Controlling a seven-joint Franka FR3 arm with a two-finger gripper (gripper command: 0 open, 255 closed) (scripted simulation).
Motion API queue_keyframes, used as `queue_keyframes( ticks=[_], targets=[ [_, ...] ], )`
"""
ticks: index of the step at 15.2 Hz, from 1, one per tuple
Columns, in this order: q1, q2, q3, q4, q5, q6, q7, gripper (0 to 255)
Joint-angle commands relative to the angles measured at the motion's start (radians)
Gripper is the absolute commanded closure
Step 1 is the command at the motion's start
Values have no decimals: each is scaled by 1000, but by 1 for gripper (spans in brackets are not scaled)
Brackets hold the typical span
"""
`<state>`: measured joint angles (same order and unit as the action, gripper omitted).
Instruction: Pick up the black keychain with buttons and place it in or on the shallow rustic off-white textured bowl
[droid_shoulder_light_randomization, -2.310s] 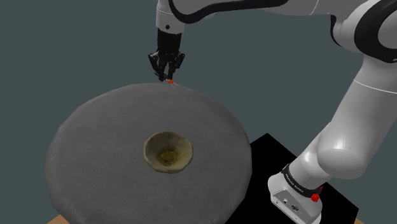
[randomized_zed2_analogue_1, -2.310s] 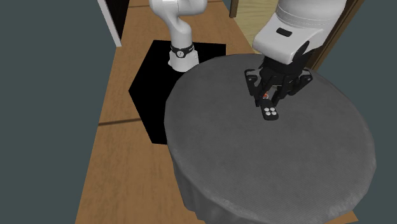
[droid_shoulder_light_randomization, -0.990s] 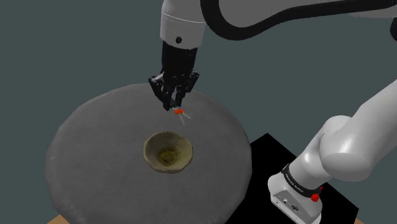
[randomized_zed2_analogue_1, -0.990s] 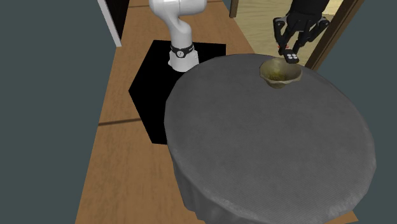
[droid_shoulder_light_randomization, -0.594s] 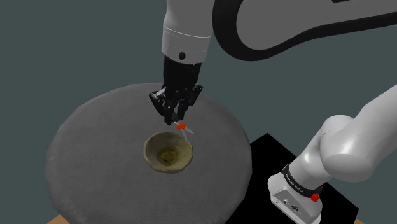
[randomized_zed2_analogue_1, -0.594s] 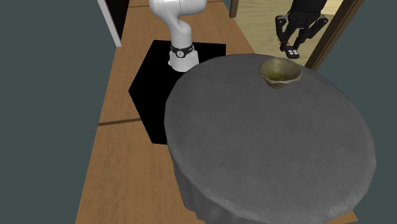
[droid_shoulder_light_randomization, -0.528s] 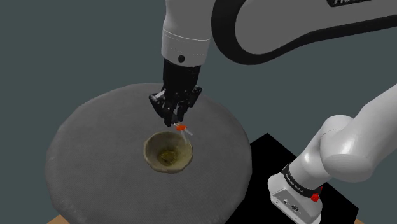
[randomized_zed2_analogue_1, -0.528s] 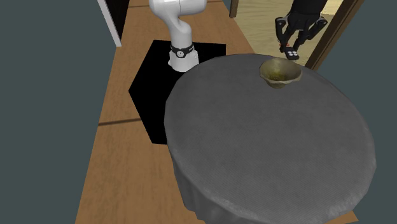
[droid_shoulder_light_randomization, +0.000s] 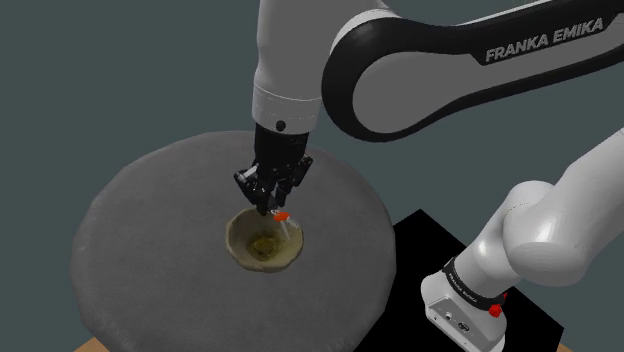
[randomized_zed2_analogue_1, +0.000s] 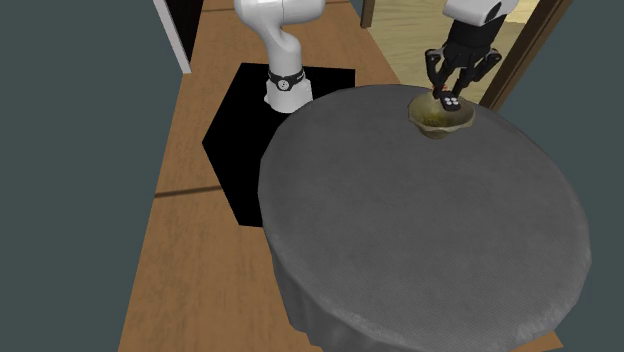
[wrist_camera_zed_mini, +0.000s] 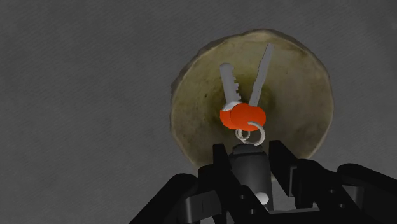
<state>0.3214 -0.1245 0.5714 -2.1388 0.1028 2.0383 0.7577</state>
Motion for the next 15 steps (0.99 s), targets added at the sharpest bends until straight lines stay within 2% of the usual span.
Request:
queue_keyframes(
  ticks=[1, 10, 11, 15],
  targets=[
    [0, 11, 3, -20, -5, 30, 4, 255],
    [1, 18, 5, -30, -8, 47, 6, 255],
    [1, 18, 5, -30, -8, 47, 6, 0],
    [1, 18, 5, -30, -8, 47, 6, 0]
  ],
)
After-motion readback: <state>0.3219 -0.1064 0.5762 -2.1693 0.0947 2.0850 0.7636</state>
